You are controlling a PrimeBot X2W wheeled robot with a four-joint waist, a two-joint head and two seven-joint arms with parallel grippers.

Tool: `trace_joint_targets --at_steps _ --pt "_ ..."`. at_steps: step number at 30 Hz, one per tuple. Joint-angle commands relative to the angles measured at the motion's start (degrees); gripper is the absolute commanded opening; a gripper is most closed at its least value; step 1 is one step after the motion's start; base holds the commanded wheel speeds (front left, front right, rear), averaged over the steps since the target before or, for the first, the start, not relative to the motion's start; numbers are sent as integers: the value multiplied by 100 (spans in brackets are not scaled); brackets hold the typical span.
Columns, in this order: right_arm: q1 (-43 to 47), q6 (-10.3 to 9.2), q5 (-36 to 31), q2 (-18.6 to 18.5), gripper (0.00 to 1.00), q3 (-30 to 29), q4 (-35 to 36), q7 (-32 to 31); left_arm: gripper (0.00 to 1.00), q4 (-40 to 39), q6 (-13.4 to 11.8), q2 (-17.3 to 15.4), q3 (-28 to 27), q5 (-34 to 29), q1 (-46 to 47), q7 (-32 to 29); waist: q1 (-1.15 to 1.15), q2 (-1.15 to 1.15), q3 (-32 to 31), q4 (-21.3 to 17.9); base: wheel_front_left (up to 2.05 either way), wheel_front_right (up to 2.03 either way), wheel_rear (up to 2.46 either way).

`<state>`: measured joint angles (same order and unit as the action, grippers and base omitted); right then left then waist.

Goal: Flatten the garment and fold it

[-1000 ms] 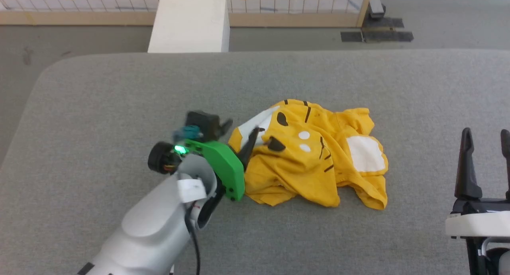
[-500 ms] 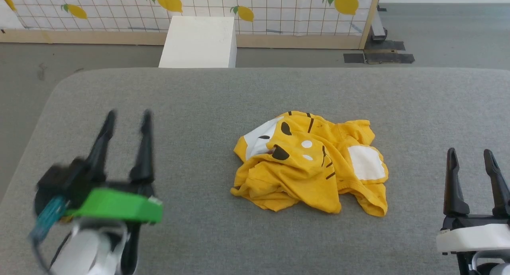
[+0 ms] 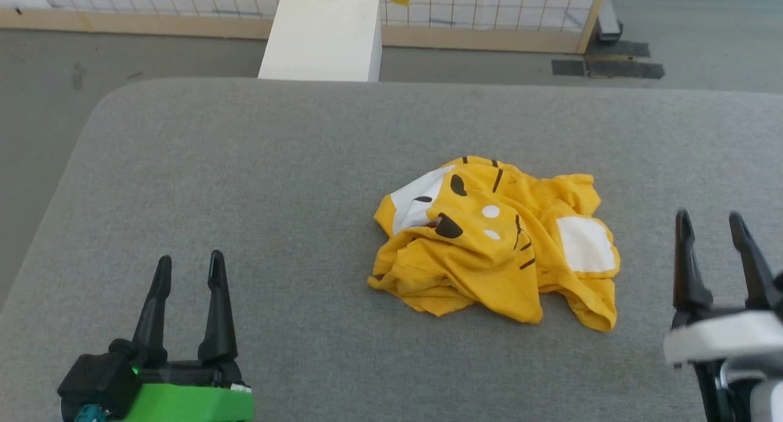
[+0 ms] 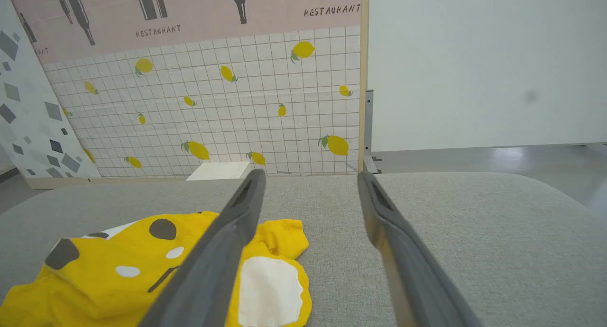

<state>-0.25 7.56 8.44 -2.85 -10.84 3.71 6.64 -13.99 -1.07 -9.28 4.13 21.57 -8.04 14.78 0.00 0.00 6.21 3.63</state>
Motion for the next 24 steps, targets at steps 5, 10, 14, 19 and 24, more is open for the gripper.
trace_joint_targets --at_steps 5,10,14,19,24 --pt "-1836 -8 246 -484 100 442 -98 -2279 100 101 549 457 -402 -410 335 21 0 0 730 260 0 0 0" --pt "-2464 -8 243 -741 100 485 -443 -3080 100 146 678 545 -391 -479 498 21 0 0 1049 372 0 0 0" --pt "-2692 -8 161 -768 100 336 -822 -3690 100 186 745 587 -370 -480 648 21 0 0 1304 480 0 0 0" --pt "-2803 -8 -87 -835 100 136 -1072 -4211 100 237 804 612 -364 -466 828 21 0 0 1604 612 0 0 0" --pt "-2812 -8 -222 -858 100 40 -1191 -4430 100 254 835 623 -380 -449 965 21 0 0 1817 686 0 0 0"
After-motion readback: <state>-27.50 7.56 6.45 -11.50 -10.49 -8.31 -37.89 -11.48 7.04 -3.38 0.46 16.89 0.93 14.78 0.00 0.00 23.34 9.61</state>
